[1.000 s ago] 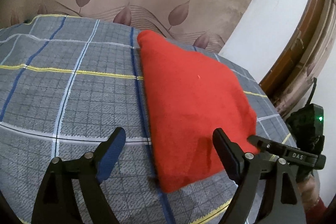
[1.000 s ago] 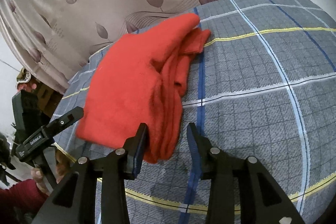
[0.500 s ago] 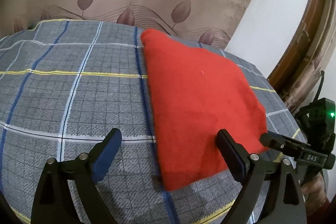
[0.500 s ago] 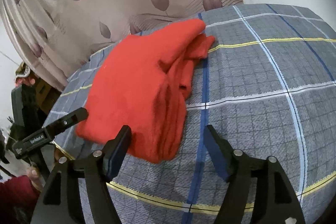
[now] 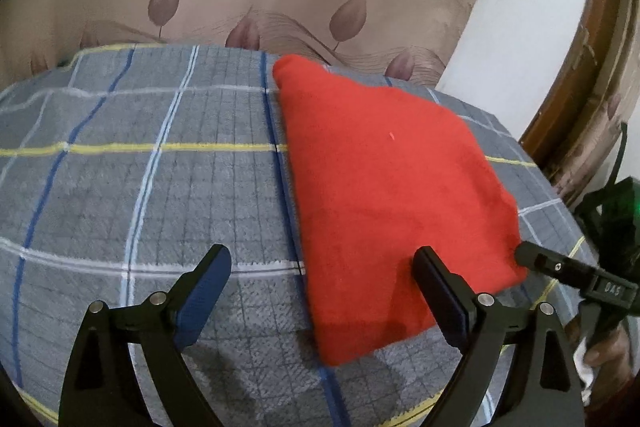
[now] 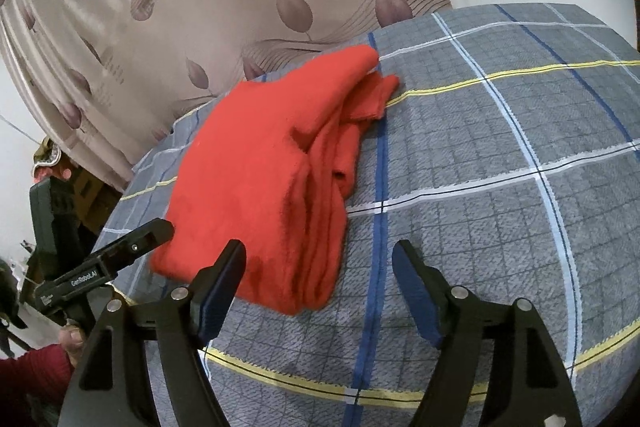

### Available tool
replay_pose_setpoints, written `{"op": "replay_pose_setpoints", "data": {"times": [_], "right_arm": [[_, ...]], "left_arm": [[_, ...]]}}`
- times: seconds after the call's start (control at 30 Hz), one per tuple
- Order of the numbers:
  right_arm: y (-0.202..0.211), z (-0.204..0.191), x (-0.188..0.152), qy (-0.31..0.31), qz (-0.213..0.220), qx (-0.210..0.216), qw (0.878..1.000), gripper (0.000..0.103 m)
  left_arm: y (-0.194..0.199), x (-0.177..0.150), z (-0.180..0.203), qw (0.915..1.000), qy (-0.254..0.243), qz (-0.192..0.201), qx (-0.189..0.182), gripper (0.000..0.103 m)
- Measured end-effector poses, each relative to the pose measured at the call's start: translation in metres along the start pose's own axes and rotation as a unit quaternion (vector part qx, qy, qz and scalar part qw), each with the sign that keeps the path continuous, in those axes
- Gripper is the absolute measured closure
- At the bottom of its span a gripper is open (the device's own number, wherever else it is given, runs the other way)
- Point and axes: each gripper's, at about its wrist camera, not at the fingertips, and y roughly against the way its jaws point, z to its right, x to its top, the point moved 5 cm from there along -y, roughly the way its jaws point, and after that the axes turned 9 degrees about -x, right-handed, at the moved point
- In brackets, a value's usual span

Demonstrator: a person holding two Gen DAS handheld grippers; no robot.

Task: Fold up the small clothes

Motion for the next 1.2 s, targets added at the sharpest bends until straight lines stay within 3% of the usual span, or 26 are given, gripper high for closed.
{"op": "replay_pose_setpoints", "data": {"times": [0.23,0.3,0.47,0.63,0.73,0.9,1.07,1.2], "right_arm": [[0.001,0.004,0.003,-0.013,-0.001,-0.001,1.0,0.03],[-0.001,0.005,0.006,-0.024,-0.008,0.002,1.0,0.03],[-0.009,0.008,0.019,-0.042,-0.014,0.016,0.999,0.03],[-0.021,0.005,0.037,-0.044,-0.02,0.03,0.998,0.03],[-0.033,0.001,0.048,-0.039,-0.032,0.038,0.998,0.03],[-0.054,-0.005,0.063,-0.028,-0.058,0.058,0.996,0.03],[-0.068,-0.013,0.07,-0.009,-0.077,0.085,0.993,0.029],[-0.076,-0.016,0.075,-0.003,-0.08,0.098,0.992,0.029]], "left_arm": [[0.005,0.018,0.015,0.993,-0.109,0.018,0.042,0.011],[0.0,0.025,0.015,0.9922,-0.118,0.011,0.039,0.011],[-0.018,0.043,0.001,0.9973,-0.057,-0.028,-0.037,0.011],[-0.039,0.054,-0.015,0.9953,-0.025,-0.06,-0.072,0.011],[-0.053,0.057,-0.021,0.9898,0.001,-0.078,-0.12,0.011],[-0.075,0.062,-0.025,0.9711,0.052,-0.105,-0.208,0.012],[-0.089,0.07,-0.025,0.9614,0.061,-0.106,-0.246,0.012],[-0.094,0.074,-0.019,0.9599,0.051,-0.111,-0.252,0.012]]}}
